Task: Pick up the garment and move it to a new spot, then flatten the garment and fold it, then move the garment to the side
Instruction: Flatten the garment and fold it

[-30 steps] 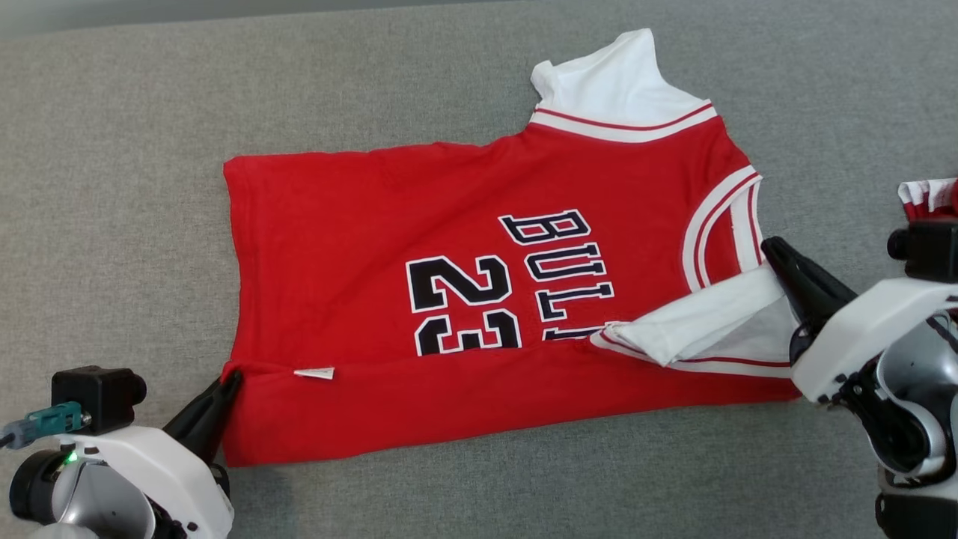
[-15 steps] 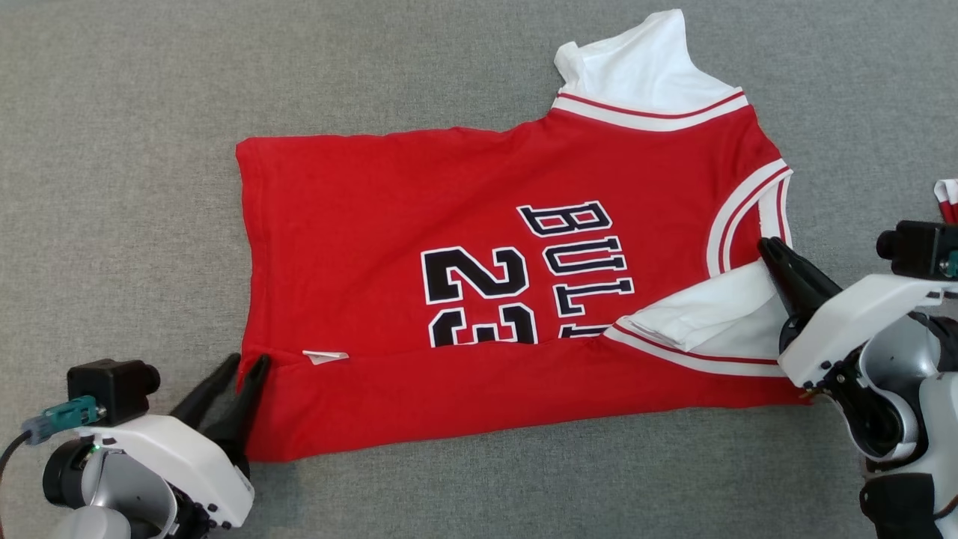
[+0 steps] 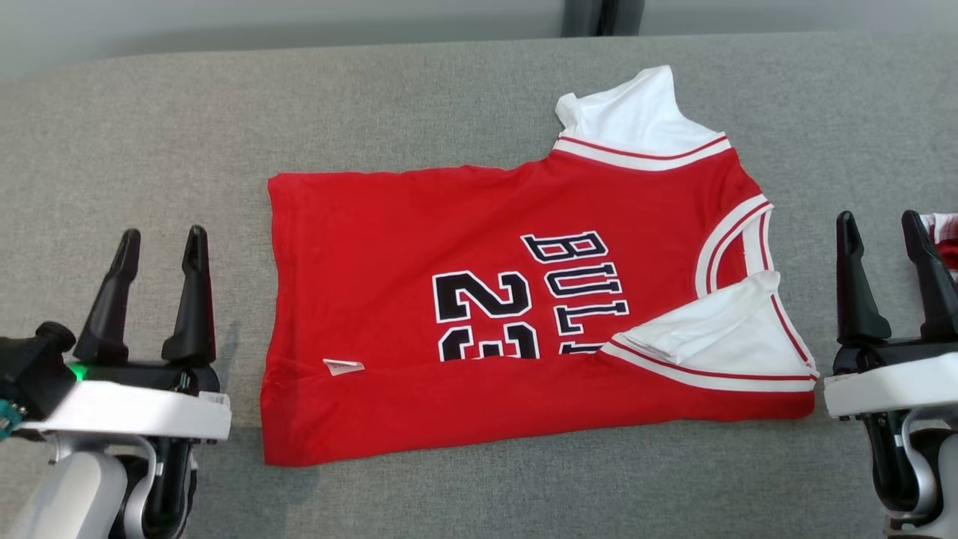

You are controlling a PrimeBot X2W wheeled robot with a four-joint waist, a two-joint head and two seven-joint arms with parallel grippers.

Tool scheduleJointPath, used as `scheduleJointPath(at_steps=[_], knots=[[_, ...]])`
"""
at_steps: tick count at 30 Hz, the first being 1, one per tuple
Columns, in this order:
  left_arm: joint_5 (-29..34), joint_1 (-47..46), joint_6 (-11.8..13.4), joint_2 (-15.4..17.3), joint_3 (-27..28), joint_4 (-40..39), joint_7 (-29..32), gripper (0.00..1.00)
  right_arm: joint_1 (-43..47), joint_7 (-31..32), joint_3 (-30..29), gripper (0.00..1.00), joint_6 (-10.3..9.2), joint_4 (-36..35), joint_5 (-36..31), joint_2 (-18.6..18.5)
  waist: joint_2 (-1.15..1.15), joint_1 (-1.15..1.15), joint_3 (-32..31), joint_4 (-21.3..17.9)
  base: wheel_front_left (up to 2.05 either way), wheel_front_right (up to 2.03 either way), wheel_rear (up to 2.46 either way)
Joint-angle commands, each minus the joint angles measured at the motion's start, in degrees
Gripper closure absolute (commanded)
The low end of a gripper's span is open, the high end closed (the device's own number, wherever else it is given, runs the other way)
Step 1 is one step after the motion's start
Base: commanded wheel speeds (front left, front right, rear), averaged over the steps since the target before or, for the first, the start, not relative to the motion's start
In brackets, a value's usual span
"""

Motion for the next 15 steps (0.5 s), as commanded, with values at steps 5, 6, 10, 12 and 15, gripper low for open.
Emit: scheduleJointPath(at_steps=[5, 6, 10, 12, 15], knots=[[8.1, -1.9, -2.1, -2.9, 3.8, 1.2, -0.9, 0.0, 2.1, -6.5, 1.3, 0.0, 0.0, -1.7, -4.5, 0.6, 0.0, 0.0, -1.9, -0.1, 0.0, 0.0, 0.0], [9.4, -1.3, -2.7, -3.3, 4.5, 1.5, -0.9, 0.0, 2.5, -7.0, 1.6, 0.0, 0.0, -1.7, -5.0, 0.7, 0.0, 0.0, -2.1, -0.2, 0.0, 0.0, 0.0], [13.4, 0.7, -5.0, -4.7, 6.9, 3.9, -0.9, 0.0, 3.8, -8.1, 2.3, 0.0, 0.0, -1.0, -6.5, 1.2, 0.0, 0.0, -2.8, -0.4, 0.0, 0.0, 0.0], [14.6, 1.4, -6.1, -5.5, 7.6, 5.0, -0.9, 0.0, 4.4, -8.0, 2.2, 0.0, 0.0, -0.1, -6.9, 1.4, 0.0, 0.0, -3.0, -0.5, 0.0, 0.0, 0.0], [16.0, 1.9, -7.2, -6.4, 8.3, 6.3, -0.9, 0.0, 4.6, -8.0, 1.9, 0.0, 0.0, 0.7, -6.9, 1.7, 0.0, 0.0, -3.3, -0.5, 0.0, 0.0, 0.0]])
